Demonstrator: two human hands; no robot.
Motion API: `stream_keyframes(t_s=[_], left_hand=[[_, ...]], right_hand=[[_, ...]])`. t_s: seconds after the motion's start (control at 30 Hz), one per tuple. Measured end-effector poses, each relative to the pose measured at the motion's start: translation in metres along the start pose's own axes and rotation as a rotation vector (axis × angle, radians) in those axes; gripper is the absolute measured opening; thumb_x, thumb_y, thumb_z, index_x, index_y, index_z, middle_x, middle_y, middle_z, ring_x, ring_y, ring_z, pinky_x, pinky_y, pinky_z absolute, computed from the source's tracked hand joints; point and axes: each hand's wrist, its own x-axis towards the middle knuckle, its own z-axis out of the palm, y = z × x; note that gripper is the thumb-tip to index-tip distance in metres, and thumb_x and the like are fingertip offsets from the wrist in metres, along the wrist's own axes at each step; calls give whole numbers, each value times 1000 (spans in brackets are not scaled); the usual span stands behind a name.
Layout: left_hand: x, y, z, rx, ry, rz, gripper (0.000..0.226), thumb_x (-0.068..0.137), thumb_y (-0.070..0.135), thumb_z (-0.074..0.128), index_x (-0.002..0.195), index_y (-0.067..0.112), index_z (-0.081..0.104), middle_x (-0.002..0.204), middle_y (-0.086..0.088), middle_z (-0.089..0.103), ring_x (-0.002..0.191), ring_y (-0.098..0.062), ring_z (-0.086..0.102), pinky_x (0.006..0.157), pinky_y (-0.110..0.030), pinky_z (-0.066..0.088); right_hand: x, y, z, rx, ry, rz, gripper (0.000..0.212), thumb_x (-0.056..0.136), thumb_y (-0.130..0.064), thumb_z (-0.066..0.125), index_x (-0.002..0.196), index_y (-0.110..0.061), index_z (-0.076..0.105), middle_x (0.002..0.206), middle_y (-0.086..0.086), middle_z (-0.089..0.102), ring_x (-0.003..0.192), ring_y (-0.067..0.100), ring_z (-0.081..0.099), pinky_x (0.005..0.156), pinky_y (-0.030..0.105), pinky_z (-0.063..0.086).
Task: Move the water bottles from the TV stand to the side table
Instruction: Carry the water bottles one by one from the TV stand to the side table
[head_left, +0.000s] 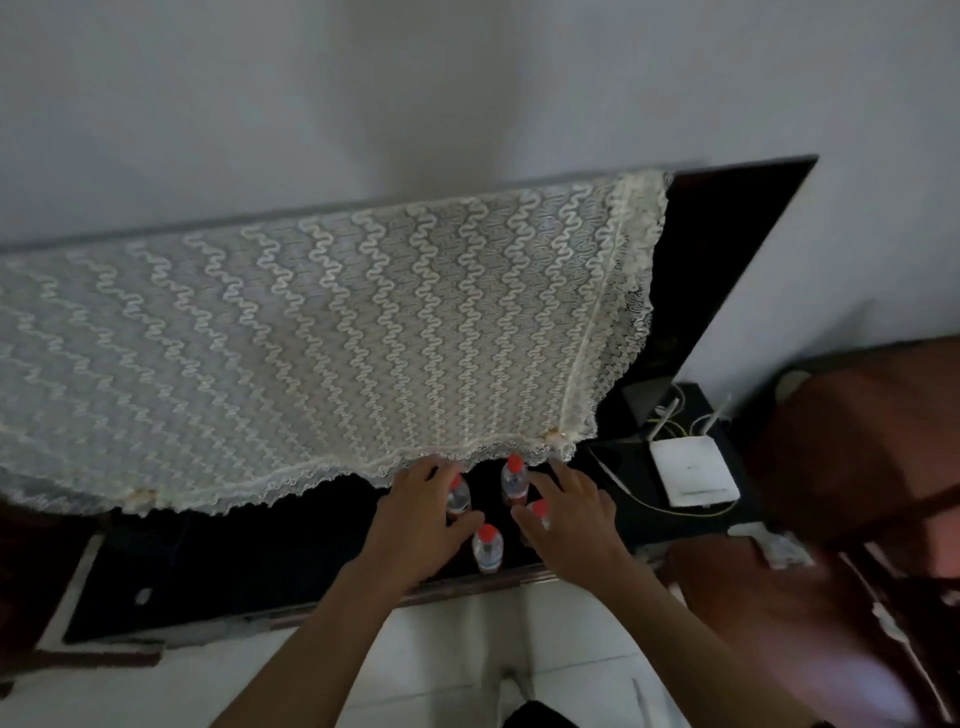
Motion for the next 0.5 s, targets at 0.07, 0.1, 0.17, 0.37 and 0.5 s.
stream_keyframes(t_s=[0.07, 0.1, 0.17, 0.37, 0.5], left_hand=[[25, 5, -1, -13, -41, 53, 65, 88, 60, 60, 142, 29, 42, 147, 4, 40, 131, -25, 41, 103, -42, 44], [35, 7, -1, -22, -69, 81, 66, 89, 58, 60, 145, 28, 40, 150, 3, 37, 133, -25, 39, 105, -43, 42], [54, 10, 1, -26, -116, 152, 67, 92, 53, 61, 148, 26, 37, 154, 1, 33, 136, -24, 35, 109, -39, 39], [95, -11, 10, -10, -219, 356, 67, 92, 53, 61, 148, 27, 37, 156, 3, 31, 136, -23, 35, 108, -34, 37], [108, -45, 24, -64, -332, 464, 70, 90, 54, 64, 149, 26, 39, 154, 1, 36, 137, -23, 37, 107, -34, 37]], right_hand=[[6, -2, -3, 25, 35, 52, 66, 91, -66, 32, 150, -37, 28, 162, -1, 19, 148, 28, 16, 118, 54, 16], [8, -2, -4, 41, 52, 87, 69, 87, -68, 27, 149, -37, 29, 162, -1, 20, 148, 28, 17, 118, 53, 16], [11, 1, -4, 56, 73, 169, 70, 88, -68, 25, 149, -35, 30, 162, -1, 20, 148, 27, 16, 118, 53, 15], [2, 0, 16, 47, 110, 406, 60, 96, -63, 33, 149, -36, 31, 162, 0, 19, 148, 28, 16, 118, 53, 18], [-10, -28, 38, 50, 141, 540, 63, 94, -65, 36, 149, -37, 29, 164, 1, 15, 149, 29, 13, 118, 53, 15]])
